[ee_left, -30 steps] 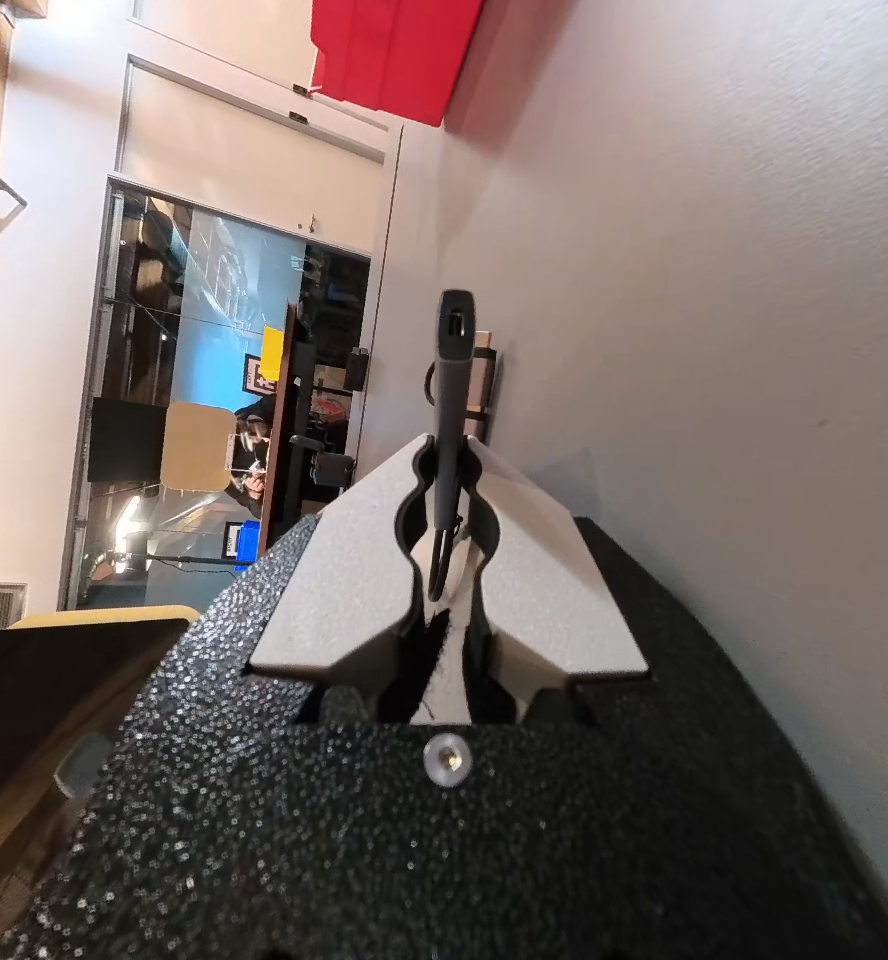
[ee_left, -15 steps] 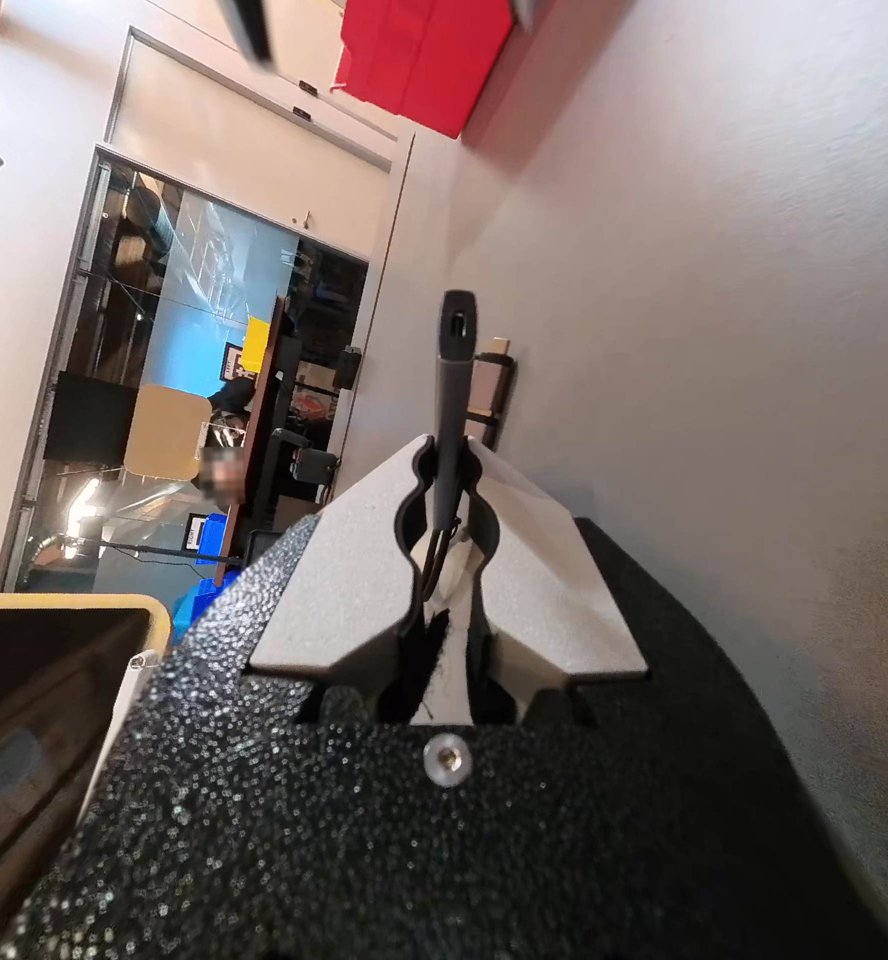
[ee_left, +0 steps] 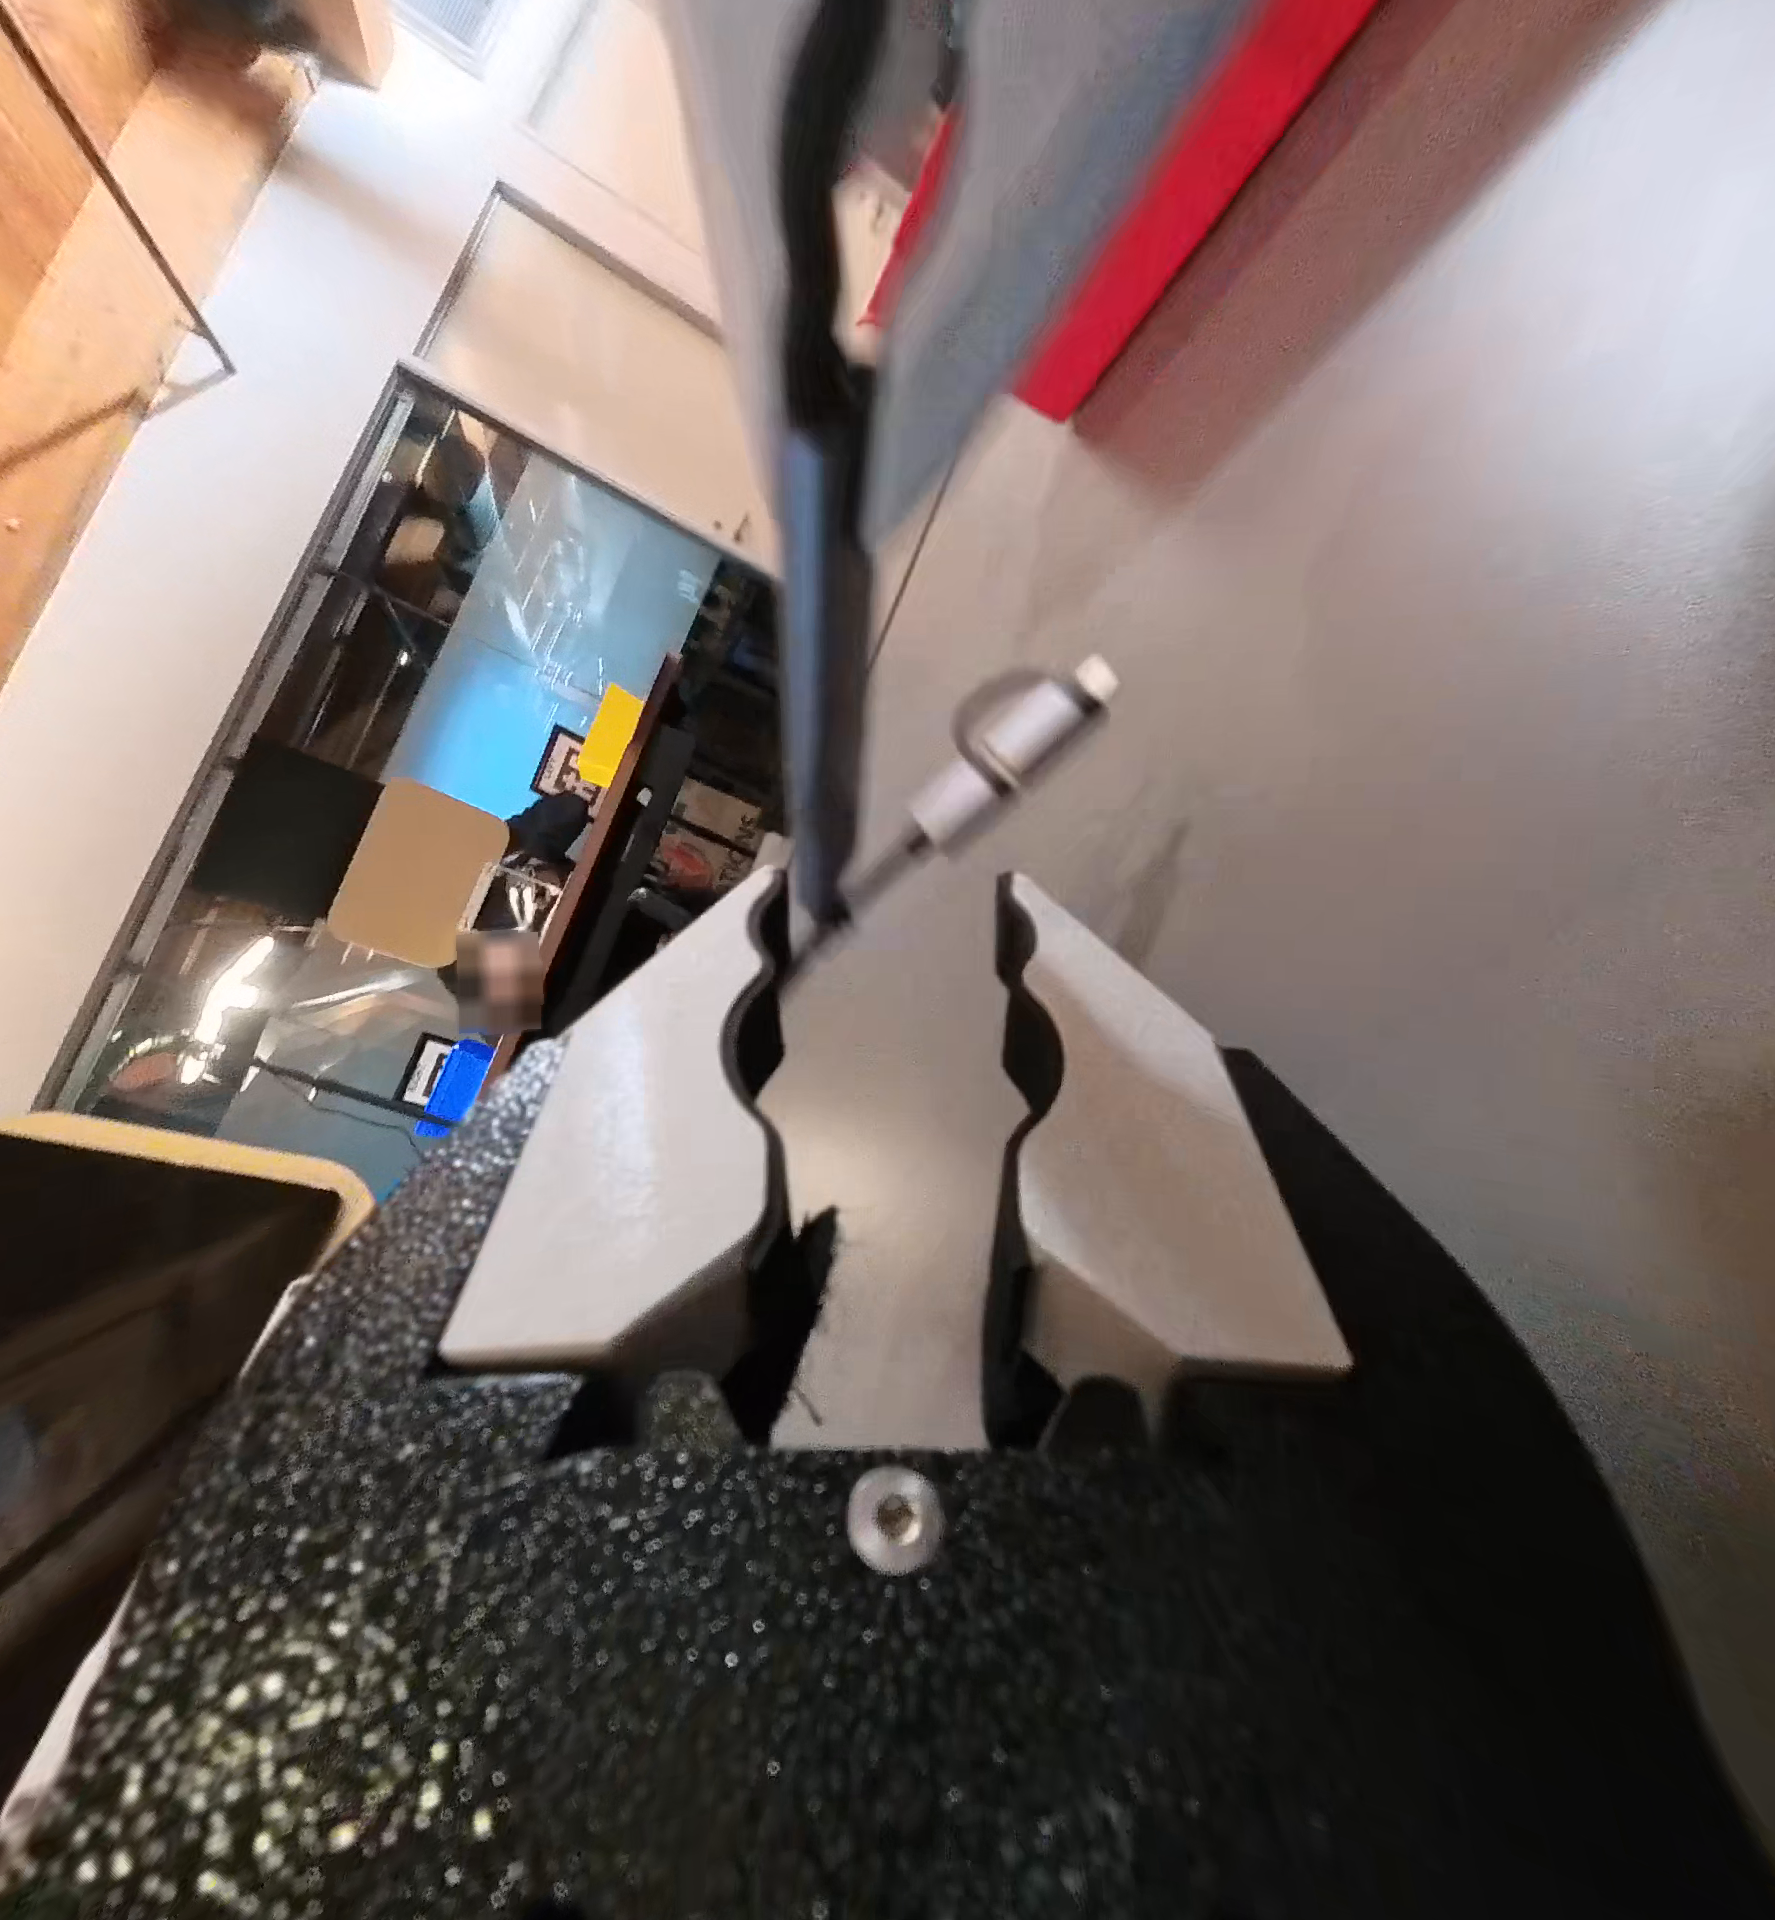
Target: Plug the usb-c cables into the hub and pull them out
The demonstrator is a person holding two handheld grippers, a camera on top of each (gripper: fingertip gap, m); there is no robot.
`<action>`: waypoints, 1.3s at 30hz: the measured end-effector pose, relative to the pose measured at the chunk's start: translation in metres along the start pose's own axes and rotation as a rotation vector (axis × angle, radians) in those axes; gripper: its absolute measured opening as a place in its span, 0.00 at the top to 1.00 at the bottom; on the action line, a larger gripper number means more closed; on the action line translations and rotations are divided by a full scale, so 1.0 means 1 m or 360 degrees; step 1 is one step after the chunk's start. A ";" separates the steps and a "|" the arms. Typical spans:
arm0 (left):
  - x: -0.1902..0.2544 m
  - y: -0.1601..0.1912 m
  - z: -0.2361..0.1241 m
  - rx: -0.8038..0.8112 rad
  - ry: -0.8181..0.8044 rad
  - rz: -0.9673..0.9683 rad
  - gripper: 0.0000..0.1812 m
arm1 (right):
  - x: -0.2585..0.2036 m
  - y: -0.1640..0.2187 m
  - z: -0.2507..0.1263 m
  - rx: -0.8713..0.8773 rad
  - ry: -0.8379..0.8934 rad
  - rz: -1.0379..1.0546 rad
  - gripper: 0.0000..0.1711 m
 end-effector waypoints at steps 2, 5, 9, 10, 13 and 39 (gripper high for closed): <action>-0.003 0.002 0.001 -0.0025 -0.0066 0.0011 0.75 | 0.029 0.009 -0.019 -0.0049 0.0160 0.0068 0.96; -0.003 0.001 0.000 -0.0014 -0.0055 -0.0005 0.76 | 0.087 0.035 -0.060 -0.0229 0.0485 0.0328 0.96; -0.002 0.001 0.001 -0.0010 -0.0044 -0.0005 0.78 | 0.146 0.094 -0.120 -0.0669 0.0795 0.0836 0.96; -0.002 0.001 0.001 -0.0009 -0.0039 -0.0004 0.79 | 0.152 0.109 -0.129 -0.0783 0.0816 0.0952 0.96; 0.000 0.001 0.002 -0.0009 -0.0022 0.0004 0.80 | 0.156 0.153 -0.140 -0.1092 0.0729 0.1204 0.96; 0.004 -0.006 0.006 -0.0010 0.0130 -0.0096 0.86 | 0.040 0.114 0.041 0.0050 0.0859 0.1049 0.80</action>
Point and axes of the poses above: each gripper's, where its closed fingertips meet, z out along the fingers, y out of its underside, x = y × z across the jaws, the point moved 10 cm from there along -z, back along the fingers
